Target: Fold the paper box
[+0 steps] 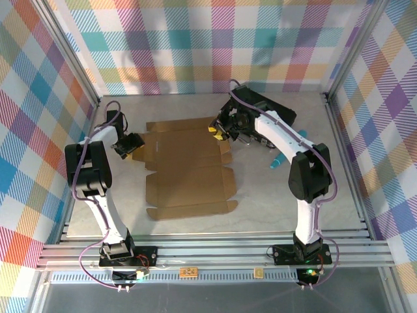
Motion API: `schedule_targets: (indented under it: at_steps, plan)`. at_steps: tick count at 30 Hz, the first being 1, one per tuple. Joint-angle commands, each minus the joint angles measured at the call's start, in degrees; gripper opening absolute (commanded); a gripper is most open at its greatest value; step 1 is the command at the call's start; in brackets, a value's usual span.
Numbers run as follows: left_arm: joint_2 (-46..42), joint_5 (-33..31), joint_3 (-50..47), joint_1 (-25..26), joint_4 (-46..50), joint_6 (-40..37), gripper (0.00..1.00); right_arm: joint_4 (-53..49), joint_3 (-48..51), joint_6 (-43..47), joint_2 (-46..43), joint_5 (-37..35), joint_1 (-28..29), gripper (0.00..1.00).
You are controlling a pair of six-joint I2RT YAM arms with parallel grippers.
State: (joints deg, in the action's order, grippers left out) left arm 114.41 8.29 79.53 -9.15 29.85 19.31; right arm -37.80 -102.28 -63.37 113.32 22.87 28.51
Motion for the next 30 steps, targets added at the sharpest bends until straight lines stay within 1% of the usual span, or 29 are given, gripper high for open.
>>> schedule_targets:
  at_steps: [1, 7, 9, 10, 13, 16, 18, 20, 23, 27, 28, 30]
  plan:
    - [2.7, 1.0, 3.7, -0.1, 0.6, -3.2, 0.60, -0.3, -2.7, 0.9, 1.0, 1.6, 0.1, 0.29]
    - [4.7, 4.7, 4.7, 0.7, -1.0, -3.8, 0.53, -0.9, -2.5, 1.4, 0.9, 1.6, 0.1, 0.29]
    - [4.9, 4.6, 4.8, 1.3, -0.8, -3.9, 0.51, -0.8, -2.4, 1.3, 1.0, 1.6, 0.1, 0.29]
    - [5.1, 4.2, 4.9, 1.6, -0.4, -3.9, 0.47, -0.8, -2.4, 1.3, 1.0, 1.6, 0.1, 0.29]
    - [5.6, -0.1, 6.4, 2.8, 3.1, -3.6, 0.35, -0.5, -2.5, 1.0, 1.3, 1.7, 0.0, 0.29]
    - [4.3, -5.4, 6.6, 4.5, 5.0, -3.5, 0.26, -0.3, -2.7, 0.7, 1.7, 1.6, 0.0, 0.28]
    - [3.2, -7.8, 6.4, 5.6, 5.6, -3.4, 0.25, -0.2, -2.7, 0.4, 1.9, 1.6, 0.0, 0.28]
    - [2.3, -12.1, 6.7, 7.5, 6.9, -3.4, 0.23, 0.0, -2.7, 0.2, 2.1, 1.7, 0.0, 0.27]
    - [2.3, -18.0, 8.3, 10.2, 9.6, -3.4, 0.17, 0.1, -2.6, 0.1, 2.1, 1.6, 0.0, 0.26]
    - [4.5, -26.9, 11.7, 13.9, 14.4, -2.7, 0.02, 0.0, -2.0, 0.0, 1.8, 1.4, 0.0, 0.25]
    - [5.6, -29.3, 13.0, 15.0, 16.2, -2.2, 0.01, 0.2, -1.6, -0.1, 1.5, 1.3, 0.0, 0.25]
    - [7.4, -33.1, 15.0, 16.6, 18.8, -1.6, 0.01, 0.5, -0.6, -0.4, 1.1, 1.2, 0.0, 0.25]
